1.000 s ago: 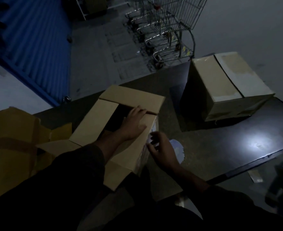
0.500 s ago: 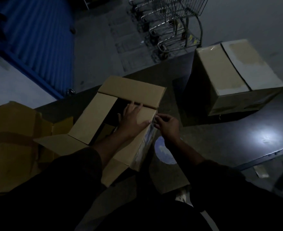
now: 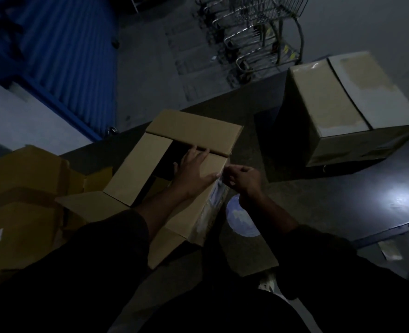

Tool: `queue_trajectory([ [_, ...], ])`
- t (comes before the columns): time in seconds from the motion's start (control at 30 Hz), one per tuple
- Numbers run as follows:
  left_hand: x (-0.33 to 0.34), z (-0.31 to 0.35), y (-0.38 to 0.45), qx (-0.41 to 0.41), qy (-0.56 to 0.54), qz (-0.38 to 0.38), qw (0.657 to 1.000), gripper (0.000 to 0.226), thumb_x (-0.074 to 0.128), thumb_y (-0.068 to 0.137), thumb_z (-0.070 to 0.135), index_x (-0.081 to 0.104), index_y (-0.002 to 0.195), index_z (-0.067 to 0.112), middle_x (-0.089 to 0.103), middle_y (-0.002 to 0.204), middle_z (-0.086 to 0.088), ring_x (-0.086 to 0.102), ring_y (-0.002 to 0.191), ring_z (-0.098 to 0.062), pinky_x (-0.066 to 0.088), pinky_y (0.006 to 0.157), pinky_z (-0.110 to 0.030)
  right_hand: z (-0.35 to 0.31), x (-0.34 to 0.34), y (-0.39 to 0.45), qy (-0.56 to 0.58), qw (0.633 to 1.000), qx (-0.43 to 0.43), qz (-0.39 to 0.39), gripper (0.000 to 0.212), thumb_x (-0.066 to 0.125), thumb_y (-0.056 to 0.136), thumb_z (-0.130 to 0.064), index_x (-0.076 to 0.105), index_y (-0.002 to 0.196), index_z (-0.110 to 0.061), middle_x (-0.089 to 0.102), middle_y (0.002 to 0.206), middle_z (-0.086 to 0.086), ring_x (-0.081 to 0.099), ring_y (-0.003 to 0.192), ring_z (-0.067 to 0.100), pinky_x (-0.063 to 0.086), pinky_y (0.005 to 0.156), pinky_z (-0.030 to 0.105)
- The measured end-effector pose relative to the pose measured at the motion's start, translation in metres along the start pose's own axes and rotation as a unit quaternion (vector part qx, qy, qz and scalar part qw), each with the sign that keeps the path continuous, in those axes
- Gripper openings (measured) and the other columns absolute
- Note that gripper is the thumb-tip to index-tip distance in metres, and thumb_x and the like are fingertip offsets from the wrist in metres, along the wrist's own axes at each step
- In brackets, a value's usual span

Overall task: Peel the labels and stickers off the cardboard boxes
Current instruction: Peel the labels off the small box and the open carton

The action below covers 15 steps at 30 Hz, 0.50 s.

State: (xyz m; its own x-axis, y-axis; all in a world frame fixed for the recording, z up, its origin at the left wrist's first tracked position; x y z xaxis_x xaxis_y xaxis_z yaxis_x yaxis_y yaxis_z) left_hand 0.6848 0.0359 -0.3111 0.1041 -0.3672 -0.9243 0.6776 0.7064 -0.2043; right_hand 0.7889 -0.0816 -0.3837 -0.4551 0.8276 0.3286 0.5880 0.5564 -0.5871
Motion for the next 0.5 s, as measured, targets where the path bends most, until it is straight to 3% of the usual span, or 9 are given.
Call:
queue_trajectory([
  [0.2,-0.002,0.001,-0.001,-0.001,-0.025,0.007,1.000,0.081,0.065,0.085,0.055,0.027,0.153,0.033,0.001,0.165,0.002,0.010,0.150,-0.026,0.020,0.116,-0.060,-0.005,-0.002,0.003,-0.037,0.999,-0.027,-0.009,0.006,0.071,0.088,-0.009,0.073,0.088,-0.003,0.073,0.084,0.016,0.071,0.079,0.027,0.060,0.070,0.033],
  [0.37,-0.003,0.001,0.000,-0.012,-0.034,-0.009,0.999,0.082,0.066,0.085,0.055,0.025,0.153,0.034,-0.002,0.165,0.005,0.009,0.150,-0.025,0.019,0.116,-0.060,-0.011,-0.002,-0.005,-0.065,0.996,-0.066,-0.002,0.012,0.072,0.088,-0.011,0.073,0.076,-0.011,0.074,0.084,0.020,0.070,0.075,0.026,0.059,0.071,0.035],
  [0.5,-0.002,0.001,0.001,-0.010,-0.036,-0.010,0.999,0.082,0.066,0.085,0.054,0.025,0.154,0.034,-0.002,0.165,0.005,0.009,0.150,-0.024,0.019,0.116,-0.061,-0.015,-0.001,-0.007,-0.063,0.996,-0.057,-0.014,0.012,0.069,0.090,-0.010,0.071,0.078,-0.011,0.073,0.088,0.018,0.069,0.077,0.024,0.059,0.075,0.037],
])
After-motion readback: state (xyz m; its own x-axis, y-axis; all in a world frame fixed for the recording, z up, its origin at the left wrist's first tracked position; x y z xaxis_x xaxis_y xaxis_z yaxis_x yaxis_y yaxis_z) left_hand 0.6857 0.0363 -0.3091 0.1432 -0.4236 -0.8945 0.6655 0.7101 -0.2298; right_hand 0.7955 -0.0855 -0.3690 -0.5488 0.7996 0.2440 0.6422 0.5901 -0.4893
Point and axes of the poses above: each hand's wrist, its own y-axis towards the middle knuckle, its own x-axis out of the palm, z = x × y, the point moved 8 cm from there along y, towards the middle knuckle
